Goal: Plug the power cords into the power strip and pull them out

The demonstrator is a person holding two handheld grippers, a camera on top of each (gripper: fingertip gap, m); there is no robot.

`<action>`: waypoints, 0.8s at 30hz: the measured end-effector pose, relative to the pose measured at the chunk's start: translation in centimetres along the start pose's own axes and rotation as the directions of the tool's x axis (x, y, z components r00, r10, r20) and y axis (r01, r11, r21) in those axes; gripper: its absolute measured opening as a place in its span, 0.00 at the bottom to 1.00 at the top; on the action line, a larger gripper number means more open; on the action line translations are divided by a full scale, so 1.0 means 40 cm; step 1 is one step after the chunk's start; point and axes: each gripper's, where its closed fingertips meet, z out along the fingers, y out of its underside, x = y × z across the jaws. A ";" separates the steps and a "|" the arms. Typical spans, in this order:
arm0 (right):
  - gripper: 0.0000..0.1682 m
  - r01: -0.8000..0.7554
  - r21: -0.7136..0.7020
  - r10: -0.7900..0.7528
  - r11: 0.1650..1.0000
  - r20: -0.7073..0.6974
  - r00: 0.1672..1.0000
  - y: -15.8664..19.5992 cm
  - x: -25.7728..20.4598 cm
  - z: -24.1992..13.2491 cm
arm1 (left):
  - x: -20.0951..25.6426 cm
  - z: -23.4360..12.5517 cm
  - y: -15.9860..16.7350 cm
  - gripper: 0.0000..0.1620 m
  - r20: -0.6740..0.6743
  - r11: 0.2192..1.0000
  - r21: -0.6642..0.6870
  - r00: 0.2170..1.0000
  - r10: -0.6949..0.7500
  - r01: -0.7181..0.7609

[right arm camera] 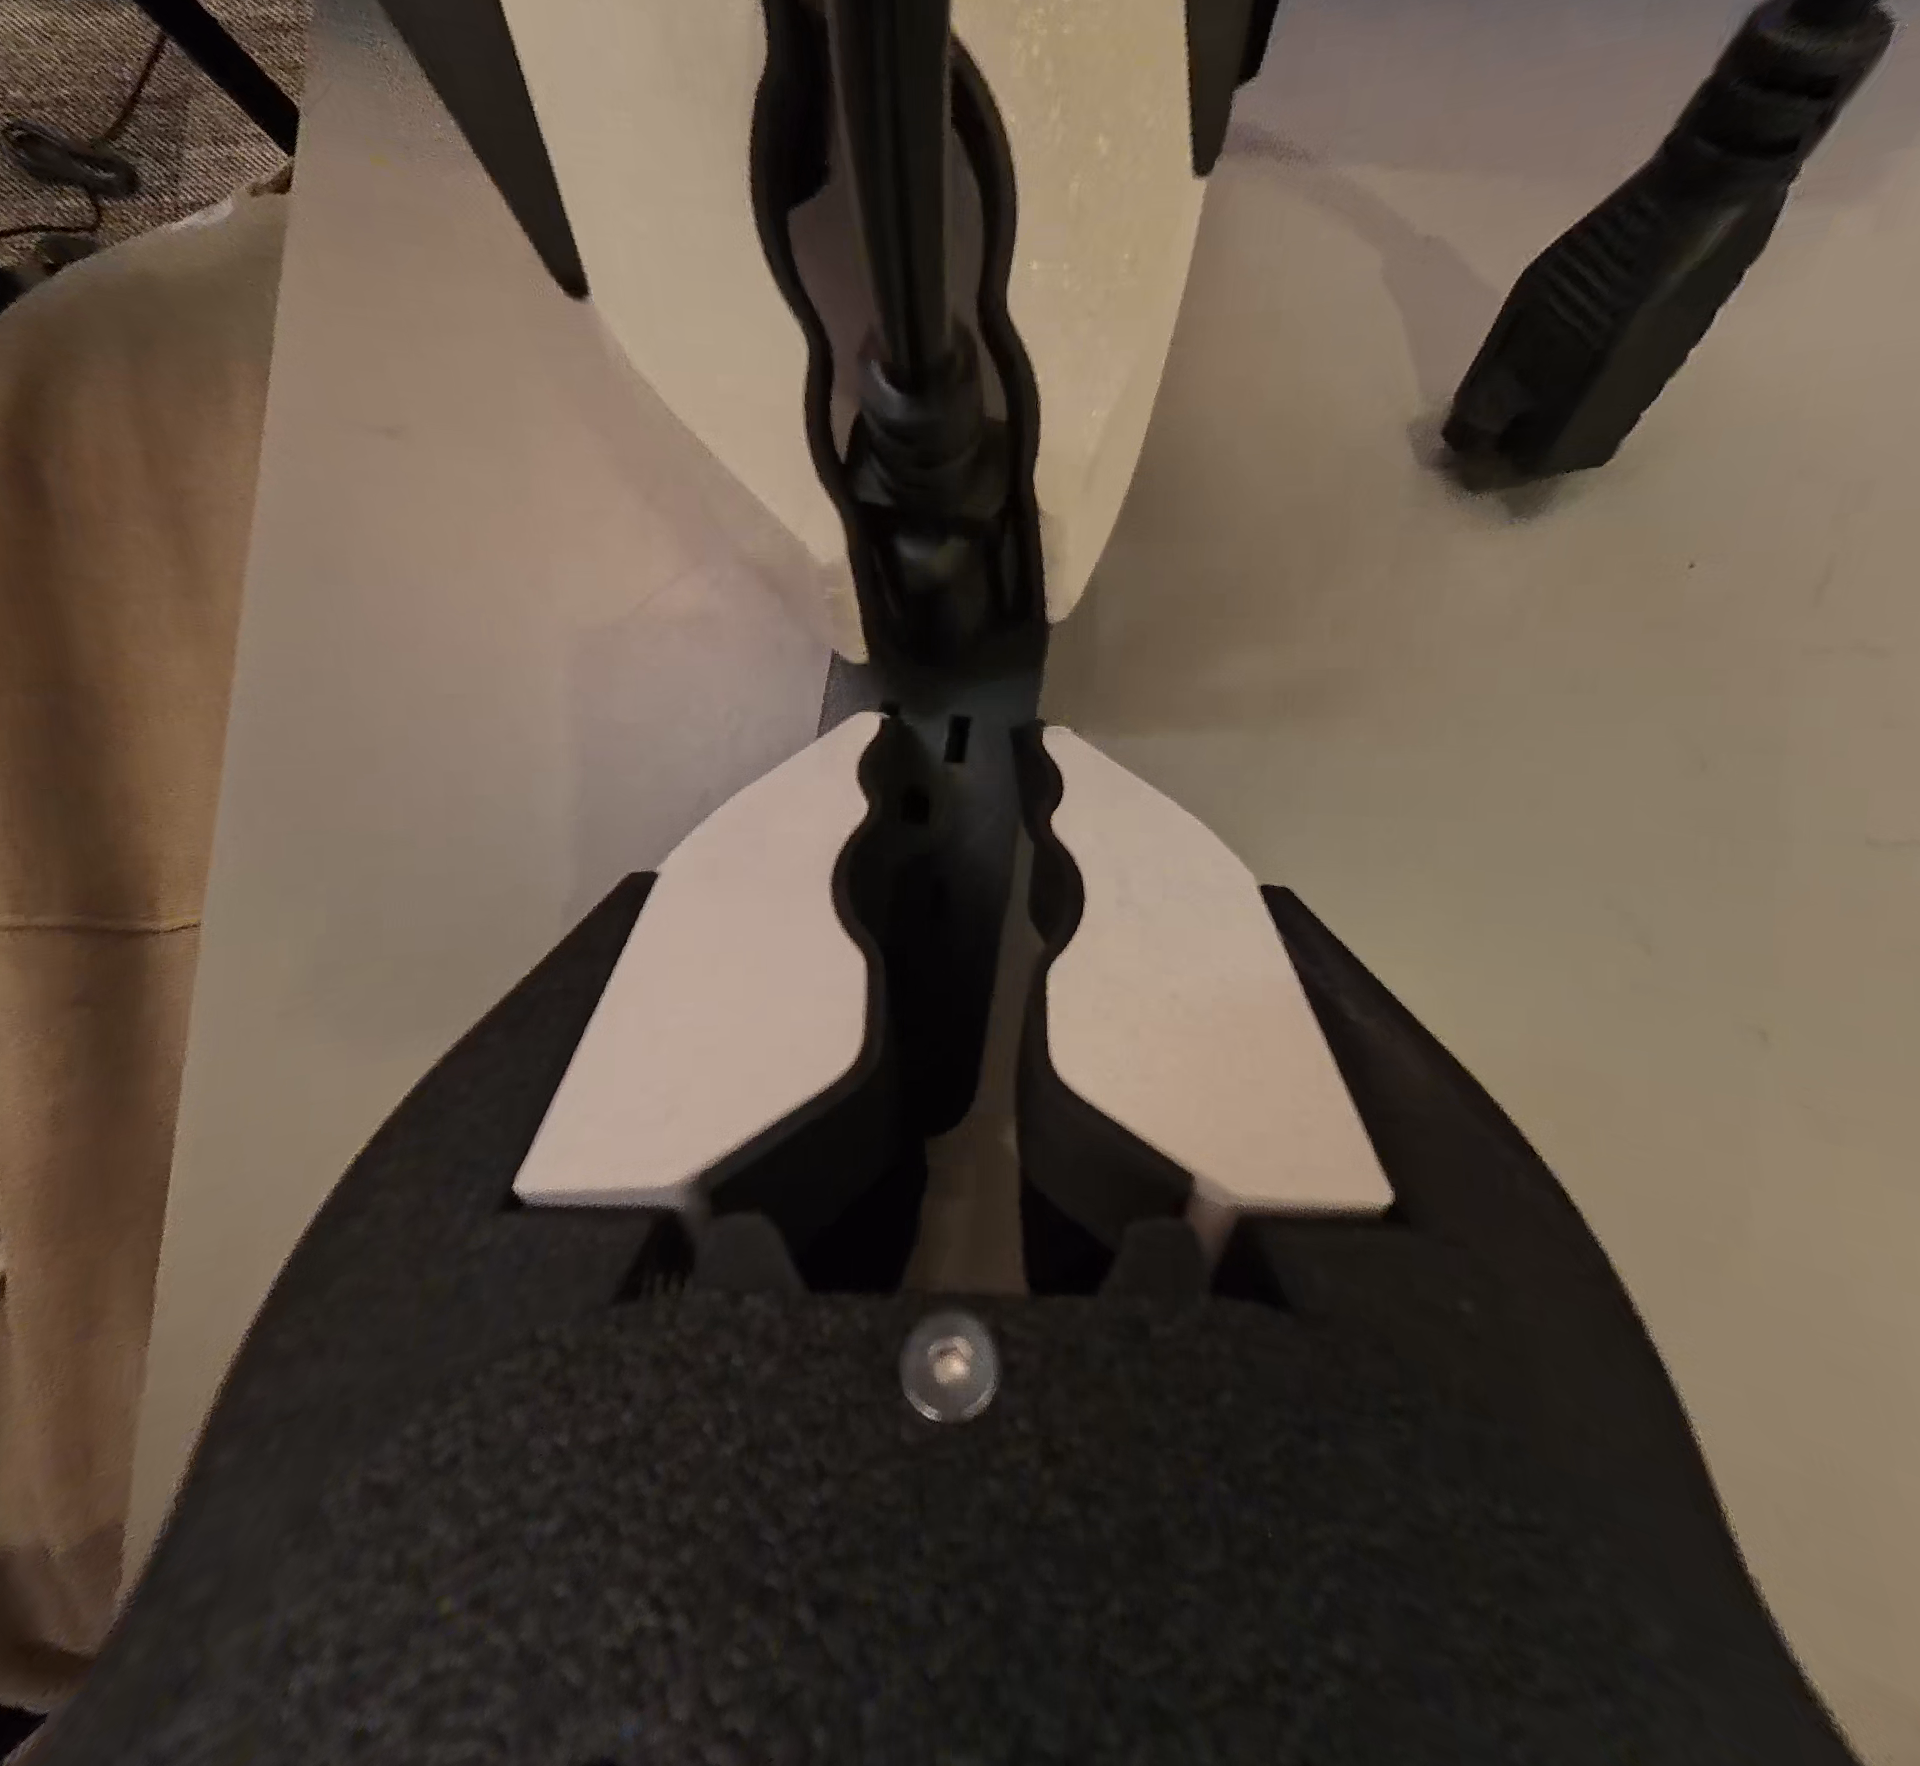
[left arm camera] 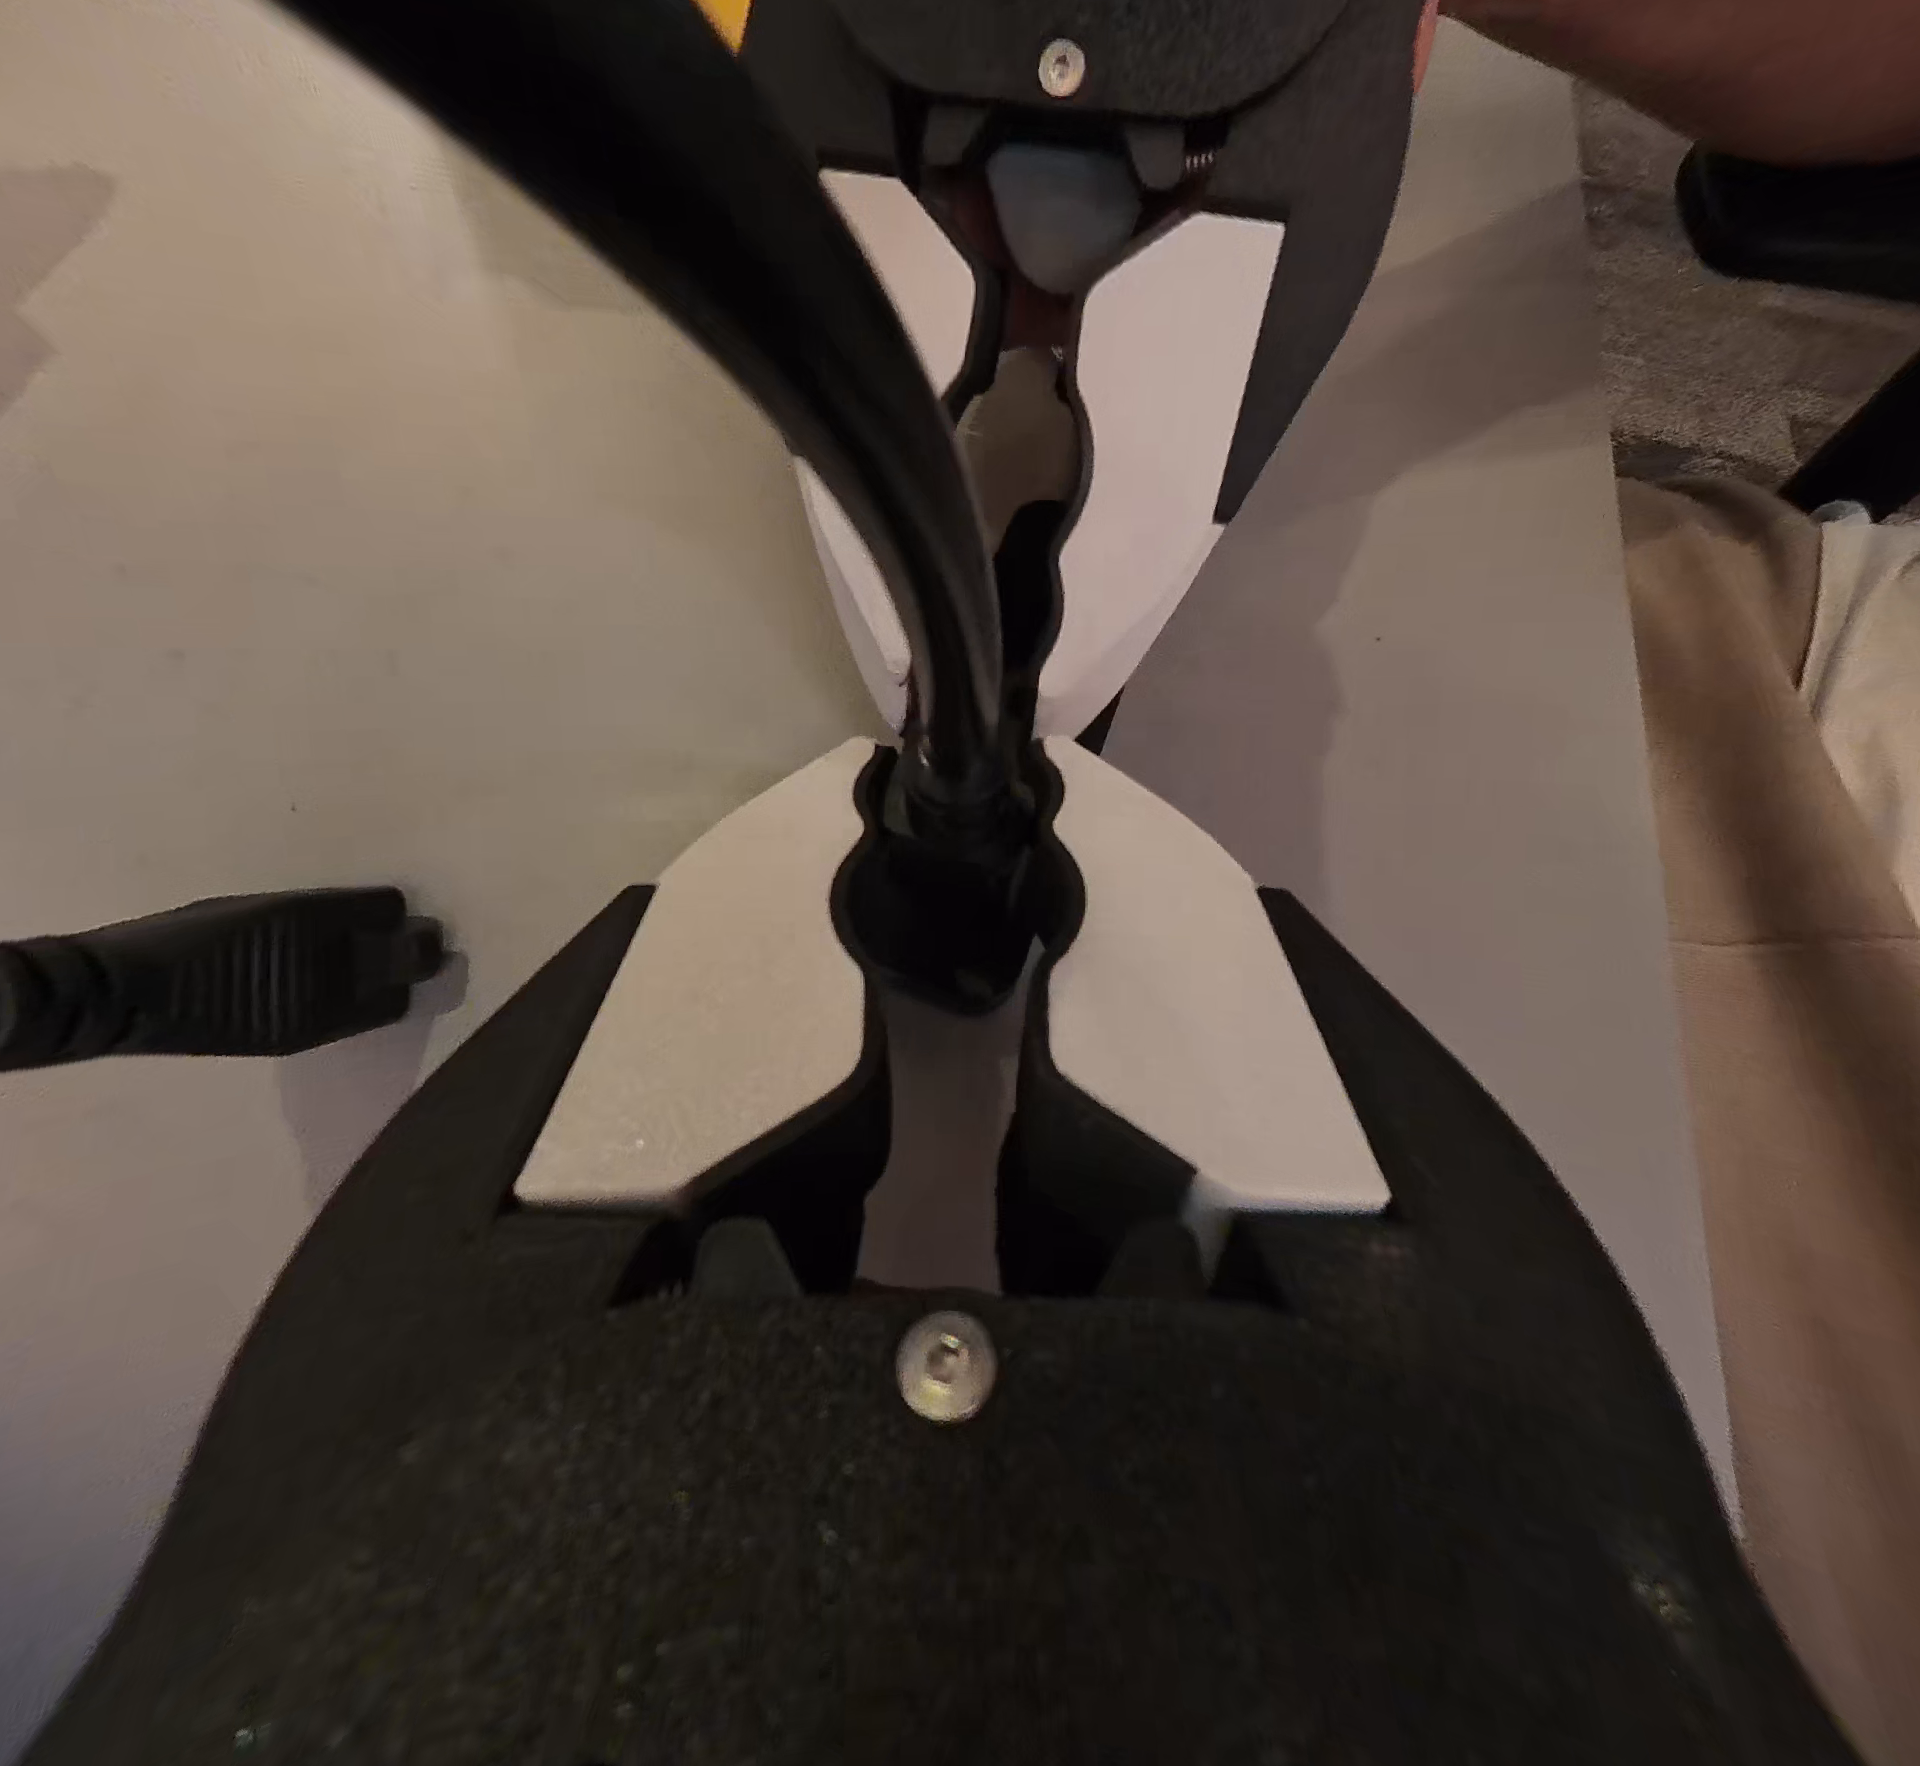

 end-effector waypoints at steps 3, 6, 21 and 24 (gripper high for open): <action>0.14 -0.007 -0.010 0.007 1.000 0.000 1.000 0.000 0.004 -0.001 | -0.001 0.005 -0.003 0.14 0.011 1.000 -0.011 1.000 0.006 -0.006; 0.13 0.054 -0.020 -0.054 0.998 -0.038 0.998 -0.004 0.005 -0.006 | 0.001 0.008 -0.001 0.14 0.046 0.996 -0.051 0.996 0.075 -0.073; 0.27 0.004 -0.033 -0.007 0.999 -0.103 0.995 0.025 -0.015 0.050 | 0.012 0.022 -0.019 0.13 0.084 1.000 -0.009 0.996 -0.002 0.003; 0.28 -0.006 -0.029 0.003 1.000 -0.099 0.995 0.028 -0.016 0.049 | 0.015 0.023 -0.024 0.13 0.060 0.999 0.028 0.997 -0.041 0.040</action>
